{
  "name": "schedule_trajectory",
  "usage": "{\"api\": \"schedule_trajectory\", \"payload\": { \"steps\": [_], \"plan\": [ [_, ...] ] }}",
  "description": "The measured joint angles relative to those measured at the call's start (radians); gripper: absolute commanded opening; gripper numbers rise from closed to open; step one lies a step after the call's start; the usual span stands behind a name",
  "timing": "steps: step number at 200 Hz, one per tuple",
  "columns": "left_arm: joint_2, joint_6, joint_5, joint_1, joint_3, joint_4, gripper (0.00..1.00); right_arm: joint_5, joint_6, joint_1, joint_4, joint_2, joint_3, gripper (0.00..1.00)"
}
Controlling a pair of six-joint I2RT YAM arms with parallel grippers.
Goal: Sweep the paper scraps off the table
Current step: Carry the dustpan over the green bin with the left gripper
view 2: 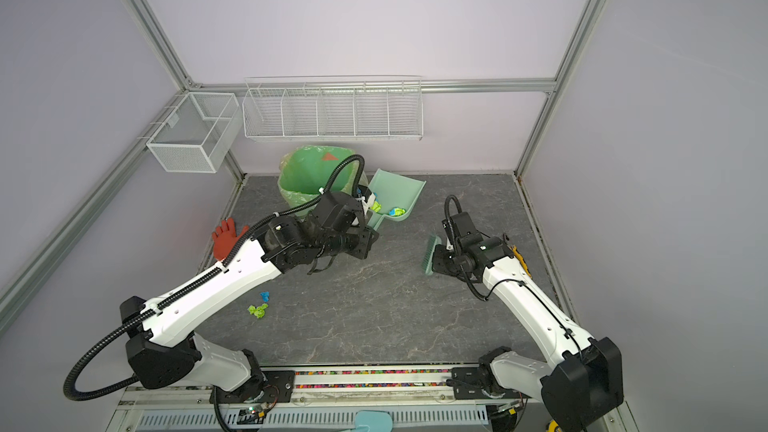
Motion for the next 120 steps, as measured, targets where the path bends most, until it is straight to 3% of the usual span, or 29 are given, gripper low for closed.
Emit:
{"api": "schedule_trajectory", "payload": {
  "steps": [120],
  "plan": [
    [-0.028, 0.033, 0.045, 0.243, 0.037, -0.041, 0.0, 0.002, -0.011, -0.001, 0.009, 0.005, -0.002, 0.07]
  ]
}}
